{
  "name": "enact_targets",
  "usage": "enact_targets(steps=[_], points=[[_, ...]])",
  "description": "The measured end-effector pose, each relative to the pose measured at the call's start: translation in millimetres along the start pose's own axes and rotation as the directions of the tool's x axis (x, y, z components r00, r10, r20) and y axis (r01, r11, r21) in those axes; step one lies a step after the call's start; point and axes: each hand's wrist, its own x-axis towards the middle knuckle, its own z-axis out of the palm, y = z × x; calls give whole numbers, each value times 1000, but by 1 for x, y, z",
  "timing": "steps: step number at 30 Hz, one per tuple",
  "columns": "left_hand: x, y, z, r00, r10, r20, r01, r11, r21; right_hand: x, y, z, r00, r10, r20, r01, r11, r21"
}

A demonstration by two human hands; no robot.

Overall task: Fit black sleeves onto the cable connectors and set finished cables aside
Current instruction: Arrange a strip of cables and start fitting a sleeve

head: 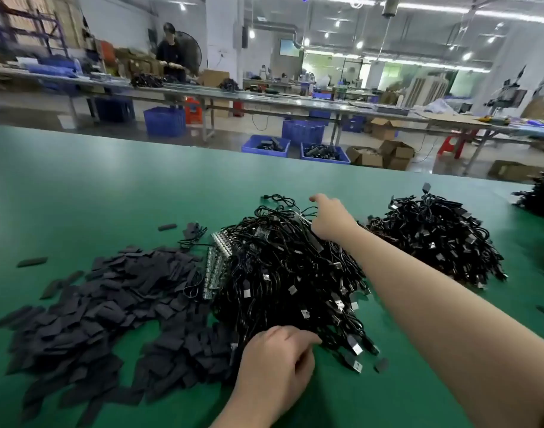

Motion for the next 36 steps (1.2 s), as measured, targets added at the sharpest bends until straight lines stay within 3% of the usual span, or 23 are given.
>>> enact_targets(steps=[3, 6, 11, 19, 23, 26, 28, 32, 36], points=[[1, -2, 1, 1000, 2, 17, -2, 999, -42, 13, -8, 10, 964, -105, 245, 114, 993, -22], [1, -3, 2, 999, -20, 47, 24, 997, -78, 24, -1, 15, 933, -193, 304, 156, 978, 140], [0, -2, 0, 1000, -14, 18, 16, 996, -92, 33, 15, 22, 974, -217, 58, 198, 952, 235], [-1, -3, 1, 1000, -17, 7, 18, 995, -102, 33, 21, 10, 966, -254, -41, 257, 952, 167], [0, -3, 2, 1000, -4, -6, 4, 996, -90, 34, 24, 2, 976, -88, -200, 118, 983, 139], [1, -4, 2, 1000, 9, 1, -9, 997, -82, 37, 32, -10, 953, 77, -294, -49, 994, 101], [1, -4, 2, 1000, 19, 4, -19, 997, -80, 36, 38, -23, 921, 143, -362, -84, 981, 172], [1, -3, 2, 1000, 26, -12, -27, 997, -75, 24, 47, -62, 807, 309, -503, -76, 900, 430], [0, -1, 1, 1000, 8, -16, -10, 997, -73, 1, 52, -101, 724, 432, -537, 92, 712, 696]])
